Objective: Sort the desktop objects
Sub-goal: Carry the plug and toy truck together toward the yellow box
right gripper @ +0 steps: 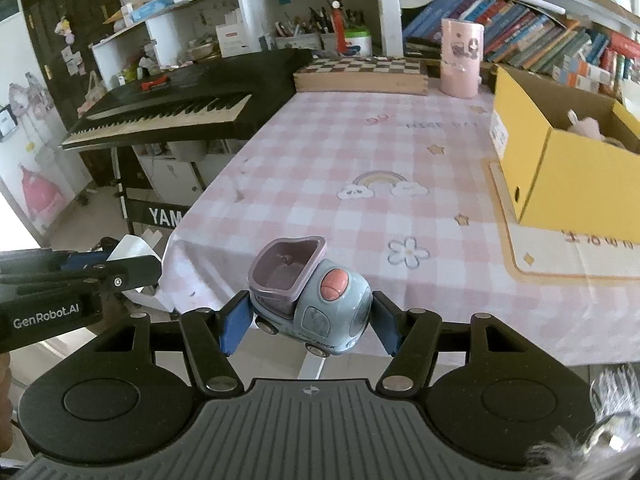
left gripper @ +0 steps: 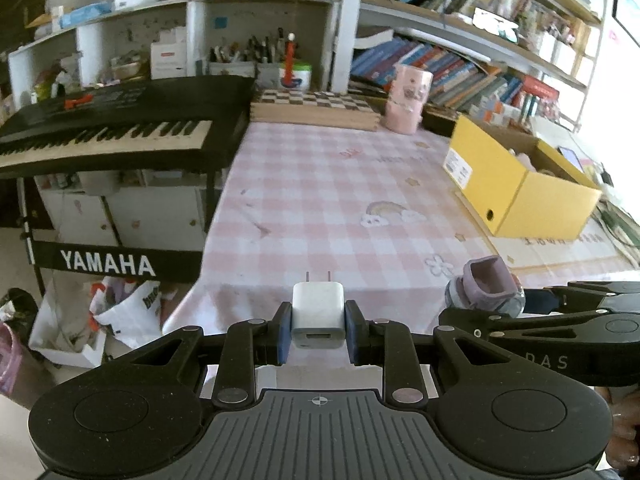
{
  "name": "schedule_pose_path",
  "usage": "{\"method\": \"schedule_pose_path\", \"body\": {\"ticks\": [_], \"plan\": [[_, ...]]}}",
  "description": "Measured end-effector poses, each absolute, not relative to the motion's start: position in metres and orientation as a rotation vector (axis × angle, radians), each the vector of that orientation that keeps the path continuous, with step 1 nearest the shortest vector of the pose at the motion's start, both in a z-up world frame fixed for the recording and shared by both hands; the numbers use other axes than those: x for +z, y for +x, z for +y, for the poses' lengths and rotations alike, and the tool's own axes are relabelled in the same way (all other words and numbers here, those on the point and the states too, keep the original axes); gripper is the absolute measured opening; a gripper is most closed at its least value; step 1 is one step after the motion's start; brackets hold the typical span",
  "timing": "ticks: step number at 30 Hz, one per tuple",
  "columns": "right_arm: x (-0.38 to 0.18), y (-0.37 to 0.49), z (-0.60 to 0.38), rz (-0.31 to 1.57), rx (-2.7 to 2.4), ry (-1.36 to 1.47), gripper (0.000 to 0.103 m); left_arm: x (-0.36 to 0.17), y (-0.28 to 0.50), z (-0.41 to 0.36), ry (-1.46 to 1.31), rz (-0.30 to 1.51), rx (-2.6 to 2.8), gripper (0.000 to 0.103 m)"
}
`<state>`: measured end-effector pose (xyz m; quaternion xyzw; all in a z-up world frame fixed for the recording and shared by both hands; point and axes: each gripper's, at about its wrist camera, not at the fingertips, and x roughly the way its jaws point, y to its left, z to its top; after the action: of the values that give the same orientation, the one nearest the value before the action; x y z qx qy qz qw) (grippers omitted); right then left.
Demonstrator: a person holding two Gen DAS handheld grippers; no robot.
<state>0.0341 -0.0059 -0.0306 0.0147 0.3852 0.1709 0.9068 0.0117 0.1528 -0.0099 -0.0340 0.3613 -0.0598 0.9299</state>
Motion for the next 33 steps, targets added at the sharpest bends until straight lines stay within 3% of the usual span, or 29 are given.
{"method": "schedule_pose_path", "body": {"ticks": [33], "plan": [[-0.038, -0.015, -0.074, 0.822, 0.088, 0.168, 0.061, -0.015, 0.019, 0.082, 0.071, 0.757, -0.408, 0.025]]}}
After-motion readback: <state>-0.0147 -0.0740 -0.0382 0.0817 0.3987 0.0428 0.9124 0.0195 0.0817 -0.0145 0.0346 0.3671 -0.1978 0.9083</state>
